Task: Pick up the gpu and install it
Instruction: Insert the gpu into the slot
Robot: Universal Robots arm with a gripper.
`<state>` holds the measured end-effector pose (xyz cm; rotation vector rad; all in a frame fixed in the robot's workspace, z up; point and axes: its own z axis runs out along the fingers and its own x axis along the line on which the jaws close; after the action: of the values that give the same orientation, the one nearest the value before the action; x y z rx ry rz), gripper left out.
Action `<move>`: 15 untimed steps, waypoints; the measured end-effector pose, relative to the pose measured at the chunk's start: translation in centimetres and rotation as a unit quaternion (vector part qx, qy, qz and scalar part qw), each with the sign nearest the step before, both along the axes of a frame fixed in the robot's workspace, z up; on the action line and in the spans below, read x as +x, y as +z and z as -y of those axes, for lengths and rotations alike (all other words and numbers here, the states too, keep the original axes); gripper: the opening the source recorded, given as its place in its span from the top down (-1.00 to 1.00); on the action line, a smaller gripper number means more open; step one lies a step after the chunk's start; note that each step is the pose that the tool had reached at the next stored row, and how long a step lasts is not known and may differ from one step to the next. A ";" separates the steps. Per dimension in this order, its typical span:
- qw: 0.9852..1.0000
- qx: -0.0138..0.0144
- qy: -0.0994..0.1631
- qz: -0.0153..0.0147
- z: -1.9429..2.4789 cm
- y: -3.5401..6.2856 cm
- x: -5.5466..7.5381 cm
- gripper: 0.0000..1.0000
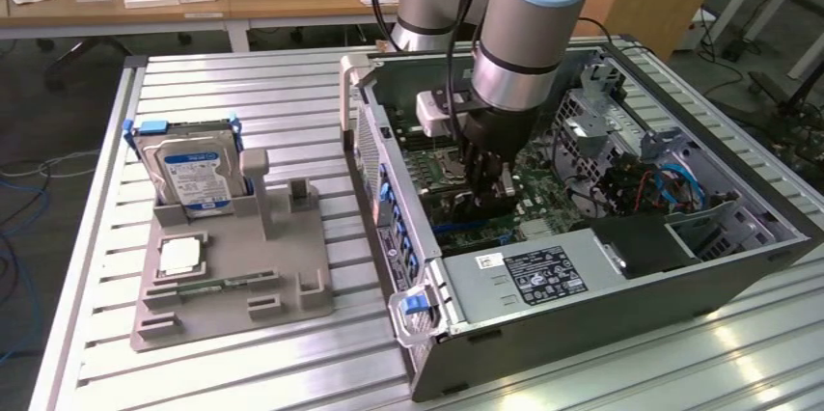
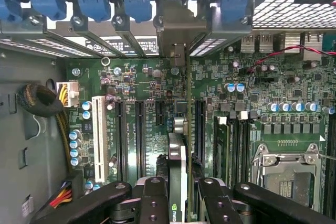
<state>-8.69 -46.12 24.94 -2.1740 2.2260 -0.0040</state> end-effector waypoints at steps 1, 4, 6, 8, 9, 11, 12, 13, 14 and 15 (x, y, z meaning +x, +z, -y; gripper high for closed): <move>1.000 0.000 0.000 0.000 0.00 0.00 0.0 0.47; 1.000 0.000 0.000 0.000 -0.01 -0.16 0.0 0.47; 1.000 0.000 0.000 0.000 0.00 -0.20 0.0 0.47; 1.000 0.000 0.000 0.000 0.00 -0.20 0.0 0.47; 1.000 0.000 0.000 0.000 0.00 -0.24 0.0 0.47; 1.000 0.000 0.000 0.000 0.00 -0.36 0.0 0.47; 1.000 0.000 0.000 0.000 0.00 -0.37 0.0 0.47; 1.000 0.000 0.000 0.000 0.00 -0.36 0.0 0.47; 1.000 0.000 0.000 0.000 0.00 -0.38 0.0 0.47; 1.000 0.000 0.000 0.000 0.00 -0.44 -0.1 0.47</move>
<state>-8.75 -46.12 24.50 -2.1738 2.2258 -0.0040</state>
